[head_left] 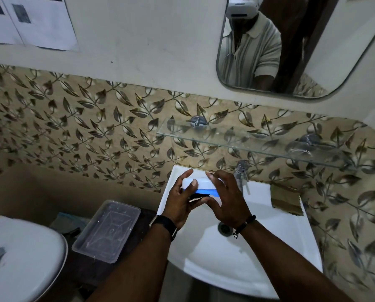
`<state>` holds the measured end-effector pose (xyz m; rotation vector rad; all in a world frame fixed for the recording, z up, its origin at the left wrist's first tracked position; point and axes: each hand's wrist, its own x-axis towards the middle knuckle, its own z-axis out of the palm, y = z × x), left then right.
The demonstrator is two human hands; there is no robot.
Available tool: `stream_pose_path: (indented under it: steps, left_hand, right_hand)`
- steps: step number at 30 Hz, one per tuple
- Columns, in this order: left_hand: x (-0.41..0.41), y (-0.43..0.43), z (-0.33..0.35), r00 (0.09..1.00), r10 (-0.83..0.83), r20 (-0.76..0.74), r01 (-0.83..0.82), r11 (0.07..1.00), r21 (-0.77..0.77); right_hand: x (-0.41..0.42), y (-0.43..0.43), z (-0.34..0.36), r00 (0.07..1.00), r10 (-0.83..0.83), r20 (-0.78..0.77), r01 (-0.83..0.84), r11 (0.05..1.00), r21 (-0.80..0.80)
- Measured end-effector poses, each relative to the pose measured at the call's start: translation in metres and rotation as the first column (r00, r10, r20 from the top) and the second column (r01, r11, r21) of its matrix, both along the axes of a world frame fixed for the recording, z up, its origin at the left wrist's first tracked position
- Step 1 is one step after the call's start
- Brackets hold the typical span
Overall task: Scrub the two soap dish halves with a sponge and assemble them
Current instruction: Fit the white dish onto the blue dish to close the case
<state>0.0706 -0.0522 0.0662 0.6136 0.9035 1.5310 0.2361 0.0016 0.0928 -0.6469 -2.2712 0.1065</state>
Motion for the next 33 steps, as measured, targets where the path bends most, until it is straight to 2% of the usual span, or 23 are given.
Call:
stream_pose_path:
  steps: [3, 7, 11, 17, 21, 27, 33]
  left_hand:
    - [-0.001, -0.001, 0.005, 0.994, 0.024, -0.105, -0.019, 0.999, 0.05]
    - [-0.005, 0.0, 0.007, 0.984, 0.049, -0.169, -0.03, 0.993, 0.112]
    - [-0.006, -0.001, 0.009, 0.973, 0.031, -0.229, 0.001, 0.99, 0.14]
    - [-0.01, 0.001, 0.015, 0.943, -0.013, -0.331, 0.062, 0.989, 0.138]
    - [-0.013, 0.005, 0.024, 0.929, 0.03, -0.368, 0.036, 0.985, 0.17]
    - [-0.014, 0.007, 0.031, 0.935, 0.072, -0.346, 0.006, 0.976, 0.217]
    - [-0.013, 0.009, 0.036, 0.968, 0.047, -0.247, 0.006, 0.978, 0.21]
  right_hand:
    - [0.005, -0.001, 0.008, 0.996, 0.034, -0.082, -0.047, 0.984, -0.171]
    - [0.004, 0.002, 0.013, 0.963, -0.095, -0.253, -0.023, 0.905, -0.425]
    - [0.006, 0.005, 0.011, 0.931, -0.108, -0.348, -0.107, 0.831, -0.546]
    - [0.01, 0.013, 0.012, 0.931, -0.073, -0.358, -0.13, 0.849, -0.512]
    - [0.013, 0.019, 0.018, 0.942, -0.03, -0.335, -0.154, 0.846, -0.51]
    - [0.019, 0.022, 0.027, 0.967, 0.044, -0.25, -0.159, 0.872, -0.462]
    - [0.029, 0.024, 0.032, 0.989, 0.127, -0.074, -0.145, 0.924, -0.353]
